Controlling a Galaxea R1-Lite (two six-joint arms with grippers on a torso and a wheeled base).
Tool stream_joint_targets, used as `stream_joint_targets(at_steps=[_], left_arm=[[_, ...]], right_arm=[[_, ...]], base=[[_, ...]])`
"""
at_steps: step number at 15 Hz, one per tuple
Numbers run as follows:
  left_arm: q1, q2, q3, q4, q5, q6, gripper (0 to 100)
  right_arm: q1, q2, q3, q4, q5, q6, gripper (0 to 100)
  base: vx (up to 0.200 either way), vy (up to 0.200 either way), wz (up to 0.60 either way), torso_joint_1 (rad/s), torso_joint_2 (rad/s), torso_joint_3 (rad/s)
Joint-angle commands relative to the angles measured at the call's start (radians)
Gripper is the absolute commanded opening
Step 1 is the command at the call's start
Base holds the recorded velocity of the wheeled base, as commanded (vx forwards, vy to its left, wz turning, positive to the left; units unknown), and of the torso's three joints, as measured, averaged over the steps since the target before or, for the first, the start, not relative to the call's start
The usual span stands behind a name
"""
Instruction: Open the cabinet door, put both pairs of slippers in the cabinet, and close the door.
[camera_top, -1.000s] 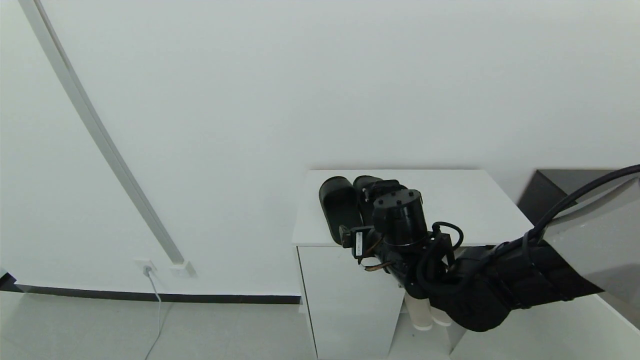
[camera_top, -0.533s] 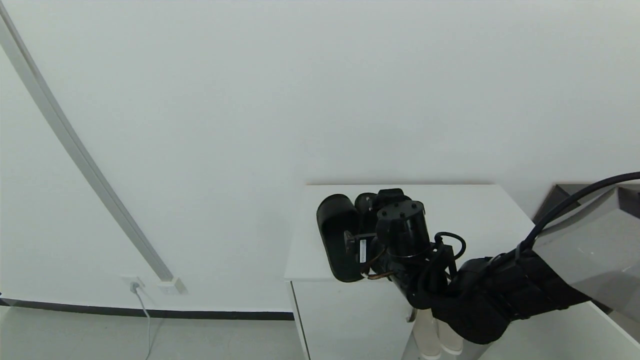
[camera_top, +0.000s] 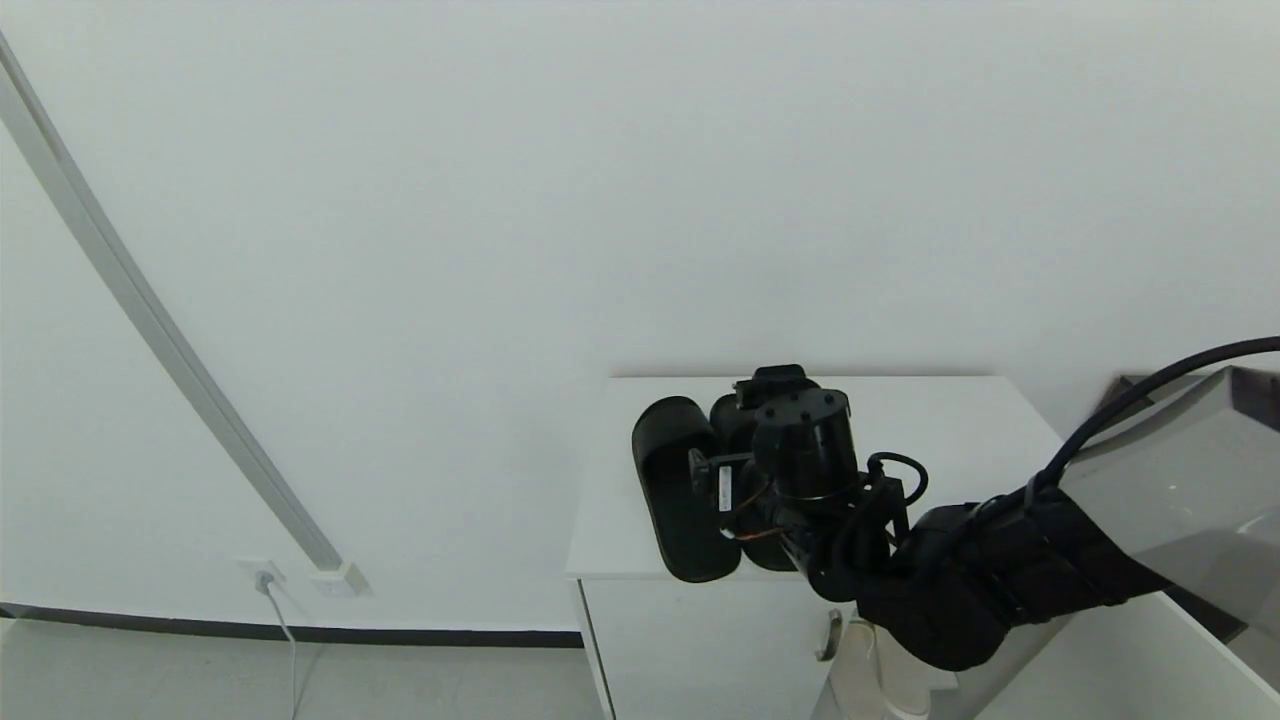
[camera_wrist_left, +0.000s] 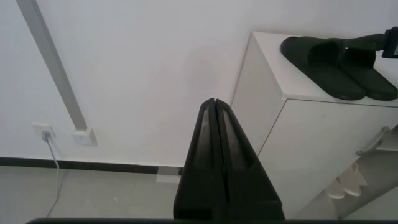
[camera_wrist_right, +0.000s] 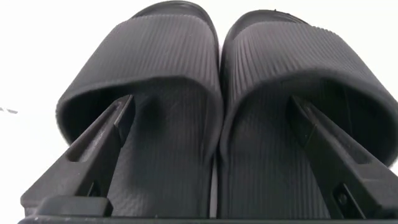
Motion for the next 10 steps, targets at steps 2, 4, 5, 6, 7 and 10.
stream_joint_targets(at_steps=[2, 4, 5, 6, 7, 10], left_arm=[[0.001, 0.0, 0.0, 0.0, 0.0, 0.0, 0], [0.001, 0.0, 0.0, 0.0, 0.0, -0.002, 0], [0.001, 0.0, 0.0, -0.002, 0.002, -0.002, 0], [0.001, 0.0, 0.0, 0.0, 0.002, -0.005, 0], [0.001, 0.0, 0.0, -0.002, 0.002, -0.003, 0], [0.001, 0.0, 0.0, -0.002, 0.002, -0.005, 0]], right_arm=[[-0.004, 0.05, -0.029, -0.005, 0.0, -0.003, 100], [-0.004, 0.088, -0.027, -0.035, 0.0, -0.008, 100], [-0.004, 0.101, -0.029, -0.052, 0.0, -0.015, 100], [-0.005, 0.113, -0.032, -0.061, 0.001, -0.029, 100], [-0.005, 0.127, -0.043, -0.071, 0.001, -0.038, 100], [-0.021, 0.18, -0.116, -0.077, 0.009, -0.057, 100]], base=[[0.0, 0.0, 0.0, 0.0, 0.0, 0.0], [0.0, 0.0, 0.0, 0.0, 0.0, 0.0], [0.0, 0.0, 0.0, 0.0, 0.0, 0.0], [0.0, 0.0, 0.0, 0.0, 0.0, 0.0], [0.0, 0.0, 0.0, 0.0, 0.0, 0.0], [0.0, 0.0, 0.0, 0.0, 0.0, 0.0]])
